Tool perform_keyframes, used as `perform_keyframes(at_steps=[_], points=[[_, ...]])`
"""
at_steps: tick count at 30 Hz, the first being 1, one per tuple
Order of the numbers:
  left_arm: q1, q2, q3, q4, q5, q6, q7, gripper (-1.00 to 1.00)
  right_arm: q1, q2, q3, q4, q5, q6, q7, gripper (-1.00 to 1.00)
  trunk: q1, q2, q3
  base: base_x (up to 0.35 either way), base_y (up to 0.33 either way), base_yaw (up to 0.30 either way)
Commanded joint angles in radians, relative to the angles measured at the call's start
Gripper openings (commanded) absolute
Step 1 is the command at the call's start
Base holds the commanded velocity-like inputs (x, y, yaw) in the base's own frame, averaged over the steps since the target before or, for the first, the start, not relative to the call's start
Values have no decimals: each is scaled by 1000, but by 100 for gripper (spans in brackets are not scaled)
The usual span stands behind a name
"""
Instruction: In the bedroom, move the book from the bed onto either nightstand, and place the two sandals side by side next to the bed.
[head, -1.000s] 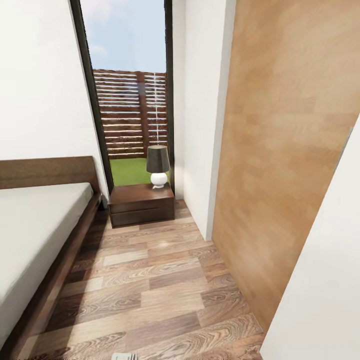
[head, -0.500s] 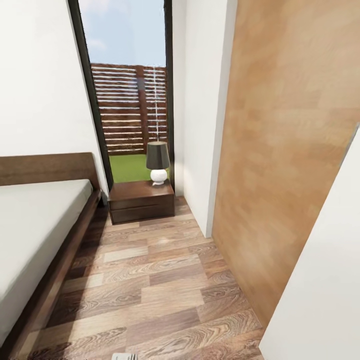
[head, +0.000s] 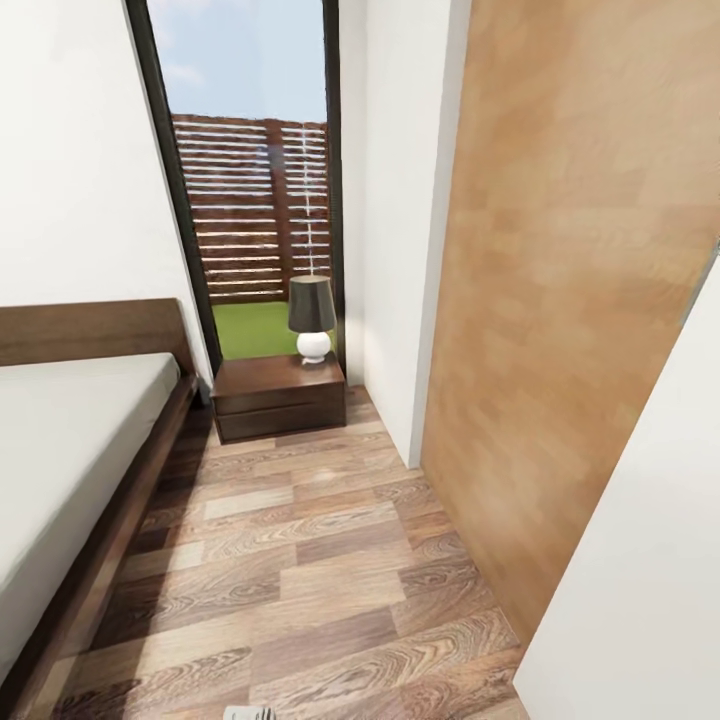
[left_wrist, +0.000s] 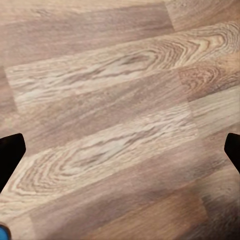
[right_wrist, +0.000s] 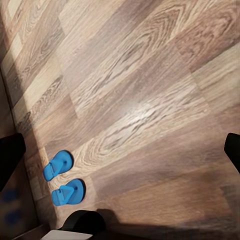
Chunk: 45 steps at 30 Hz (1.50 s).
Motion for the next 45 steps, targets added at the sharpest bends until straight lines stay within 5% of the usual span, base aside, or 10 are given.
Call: perform_keyframes(at_steps=[1,33,45], points=[[-1,0,8,1,-5,-3,-4,100,-1,-1,-4,4,2,-4,3,100,0,0,-1,0,0,-23],[-1,-6,9,1,-5,-1,-3,100,-1,-1,-4,4,3,-4,4,100,0,0,-2,88,-81,1],[-1,-6,9,1,-5,-1,-4,100,-1,-1,-4,4,4,-3,4,100,0,0,-2,21,-18,242]])
